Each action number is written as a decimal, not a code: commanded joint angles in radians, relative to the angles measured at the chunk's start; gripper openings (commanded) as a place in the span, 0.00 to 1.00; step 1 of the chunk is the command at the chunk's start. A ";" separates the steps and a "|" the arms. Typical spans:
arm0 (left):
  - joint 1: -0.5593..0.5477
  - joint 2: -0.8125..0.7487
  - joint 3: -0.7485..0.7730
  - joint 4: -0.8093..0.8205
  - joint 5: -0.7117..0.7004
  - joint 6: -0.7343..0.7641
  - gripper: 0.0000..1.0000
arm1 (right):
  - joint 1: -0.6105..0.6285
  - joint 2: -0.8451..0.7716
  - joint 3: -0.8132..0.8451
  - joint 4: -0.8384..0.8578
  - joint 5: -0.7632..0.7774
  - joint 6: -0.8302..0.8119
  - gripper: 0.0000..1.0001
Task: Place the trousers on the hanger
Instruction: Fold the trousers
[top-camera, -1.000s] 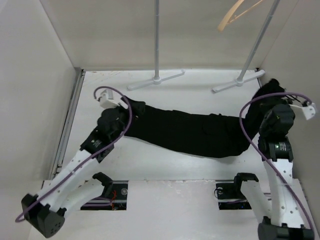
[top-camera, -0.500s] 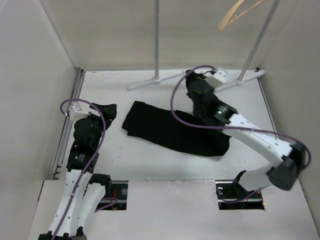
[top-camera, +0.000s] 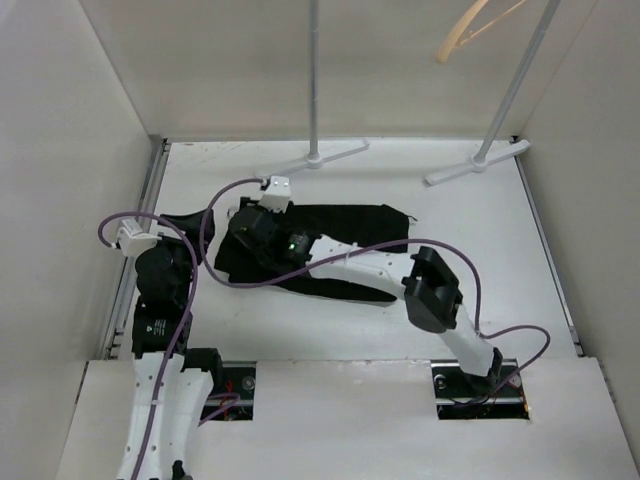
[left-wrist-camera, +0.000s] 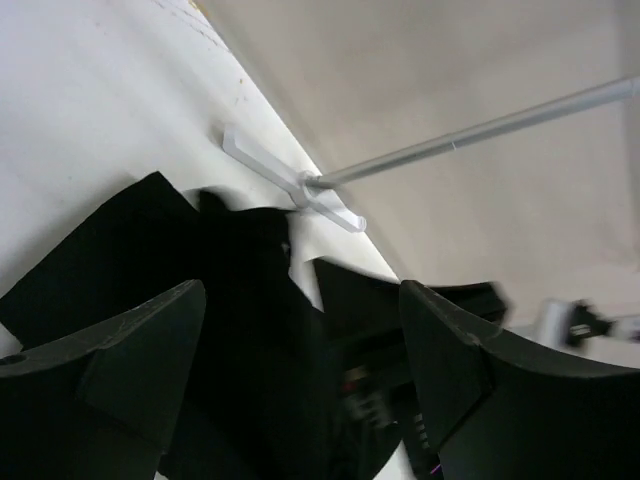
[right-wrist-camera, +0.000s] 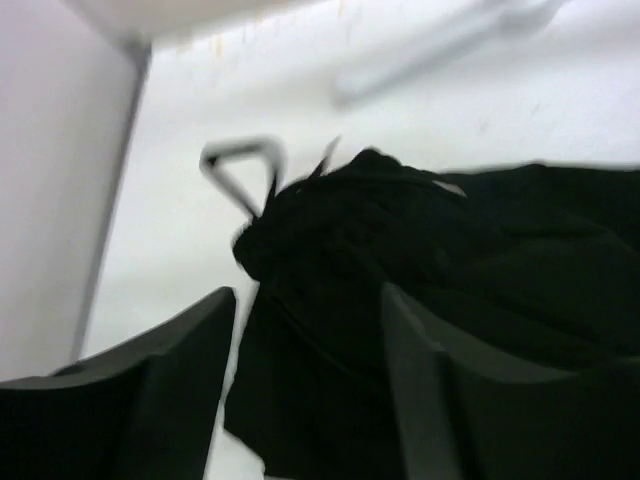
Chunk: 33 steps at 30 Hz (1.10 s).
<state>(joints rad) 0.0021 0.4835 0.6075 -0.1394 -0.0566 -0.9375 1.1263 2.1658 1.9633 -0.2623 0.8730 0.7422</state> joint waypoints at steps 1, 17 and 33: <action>0.026 -0.011 0.001 0.029 -0.038 -0.011 0.77 | 0.037 -0.059 0.045 -0.029 -0.034 -0.006 0.71; -0.430 0.544 0.038 0.359 -0.040 0.058 0.55 | -0.210 -0.761 -0.987 0.198 -0.229 -0.010 0.23; -0.376 0.606 -0.299 0.371 -0.206 0.049 0.30 | -0.214 -0.758 -1.302 0.189 -0.281 0.160 0.32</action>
<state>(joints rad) -0.3939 1.1568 0.3550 0.2306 -0.1997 -0.8749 0.8921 1.4086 0.6895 -0.0940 0.6003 0.8326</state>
